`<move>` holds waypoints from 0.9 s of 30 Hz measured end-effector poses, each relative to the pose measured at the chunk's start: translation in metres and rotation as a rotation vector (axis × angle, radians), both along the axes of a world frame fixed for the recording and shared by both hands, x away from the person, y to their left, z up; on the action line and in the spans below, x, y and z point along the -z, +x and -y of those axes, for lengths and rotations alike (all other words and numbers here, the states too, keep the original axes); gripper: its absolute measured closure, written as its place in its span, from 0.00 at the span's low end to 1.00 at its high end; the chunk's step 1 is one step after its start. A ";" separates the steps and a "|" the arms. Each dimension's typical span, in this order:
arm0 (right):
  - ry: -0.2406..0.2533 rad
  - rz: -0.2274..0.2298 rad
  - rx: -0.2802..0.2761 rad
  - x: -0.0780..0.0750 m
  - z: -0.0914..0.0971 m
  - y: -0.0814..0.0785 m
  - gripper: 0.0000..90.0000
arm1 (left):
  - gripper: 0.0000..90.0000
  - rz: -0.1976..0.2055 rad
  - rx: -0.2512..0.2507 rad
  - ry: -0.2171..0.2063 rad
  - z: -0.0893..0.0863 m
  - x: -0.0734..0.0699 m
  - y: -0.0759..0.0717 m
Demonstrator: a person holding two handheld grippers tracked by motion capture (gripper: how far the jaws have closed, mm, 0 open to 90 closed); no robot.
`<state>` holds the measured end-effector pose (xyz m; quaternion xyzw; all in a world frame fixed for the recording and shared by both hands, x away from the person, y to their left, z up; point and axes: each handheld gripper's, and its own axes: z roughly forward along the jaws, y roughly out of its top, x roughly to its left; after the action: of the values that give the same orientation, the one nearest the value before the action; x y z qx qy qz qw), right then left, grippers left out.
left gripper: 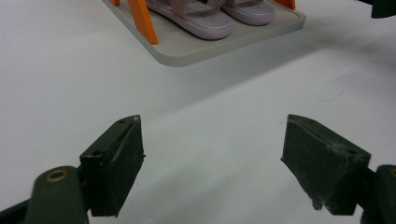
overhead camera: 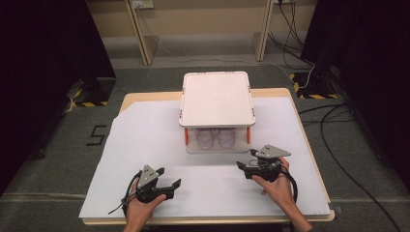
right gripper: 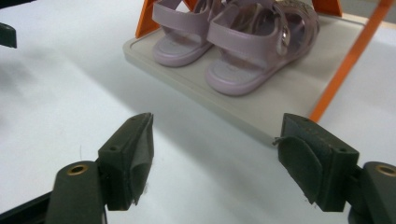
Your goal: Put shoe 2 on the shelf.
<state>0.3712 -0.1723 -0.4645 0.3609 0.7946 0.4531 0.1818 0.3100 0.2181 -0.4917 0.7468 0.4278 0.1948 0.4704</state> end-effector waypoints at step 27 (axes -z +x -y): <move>0.093 -0.063 0.012 0.010 0.044 -0.052 0.18 | 0.22 0.000 0.001 0.006 0.000 0.000 0.000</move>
<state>0.3195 -0.2160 -0.4749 0.3879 0.7758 0.4770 0.1422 0.3098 0.2177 -0.4917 0.7484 0.4269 0.1957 0.4684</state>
